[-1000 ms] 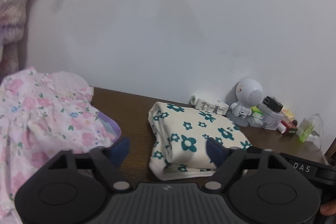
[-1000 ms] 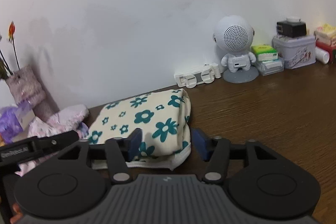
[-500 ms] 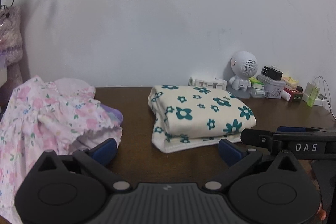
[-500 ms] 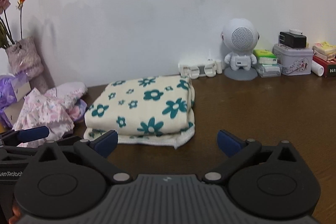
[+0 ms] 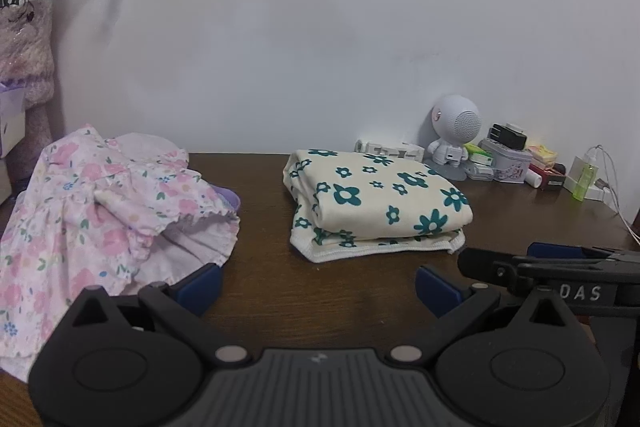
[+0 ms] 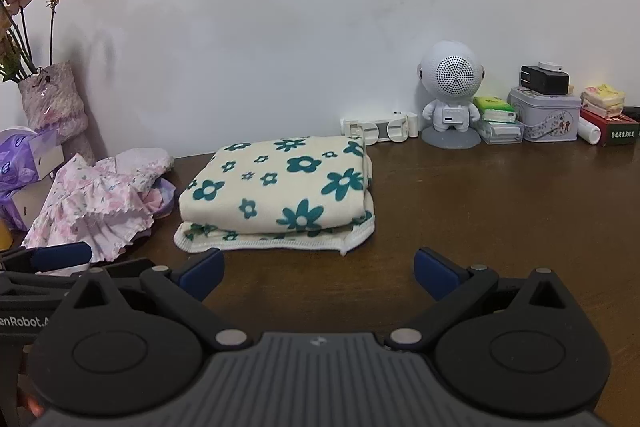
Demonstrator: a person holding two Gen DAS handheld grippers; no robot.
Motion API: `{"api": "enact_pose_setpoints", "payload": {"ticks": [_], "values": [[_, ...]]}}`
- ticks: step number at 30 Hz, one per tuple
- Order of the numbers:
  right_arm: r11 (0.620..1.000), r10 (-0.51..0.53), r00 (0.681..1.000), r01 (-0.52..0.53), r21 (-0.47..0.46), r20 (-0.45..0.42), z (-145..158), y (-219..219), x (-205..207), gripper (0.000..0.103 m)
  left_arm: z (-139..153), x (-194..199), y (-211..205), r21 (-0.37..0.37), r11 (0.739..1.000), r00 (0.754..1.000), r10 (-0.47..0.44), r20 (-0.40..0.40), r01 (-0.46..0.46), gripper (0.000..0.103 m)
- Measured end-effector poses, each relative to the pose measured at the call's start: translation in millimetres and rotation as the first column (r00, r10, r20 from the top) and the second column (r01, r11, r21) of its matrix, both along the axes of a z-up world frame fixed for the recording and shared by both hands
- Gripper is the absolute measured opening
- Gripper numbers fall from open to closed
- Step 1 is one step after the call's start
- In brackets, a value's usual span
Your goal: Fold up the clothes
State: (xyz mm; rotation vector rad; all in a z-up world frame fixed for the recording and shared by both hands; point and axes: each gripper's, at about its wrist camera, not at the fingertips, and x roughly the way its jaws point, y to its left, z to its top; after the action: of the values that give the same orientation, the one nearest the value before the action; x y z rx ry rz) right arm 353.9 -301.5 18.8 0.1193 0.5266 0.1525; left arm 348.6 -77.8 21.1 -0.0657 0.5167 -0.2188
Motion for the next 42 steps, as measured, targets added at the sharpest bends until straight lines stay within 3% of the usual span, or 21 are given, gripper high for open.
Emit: {"api": "enact_pose_setpoints", "payload": {"ticks": [30, 42], "values": [[1.0, 0.014, 1.0, -0.014, 0.002, -0.023, -2.9, 28.7, -110.3, 0.103, -6.5, -114.6, 37.8, -0.027, 0.998, 0.996, 0.06, -0.058, -0.062, 0.103], [0.999, 0.034, 0.999, -0.033, 0.037, -0.025, -2.8, 42.0, -159.0, 0.103, -5.1, -170.0, 42.7, -0.027, 0.997, 0.996, 0.073, -0.043, -0.074, 0.103]]}}
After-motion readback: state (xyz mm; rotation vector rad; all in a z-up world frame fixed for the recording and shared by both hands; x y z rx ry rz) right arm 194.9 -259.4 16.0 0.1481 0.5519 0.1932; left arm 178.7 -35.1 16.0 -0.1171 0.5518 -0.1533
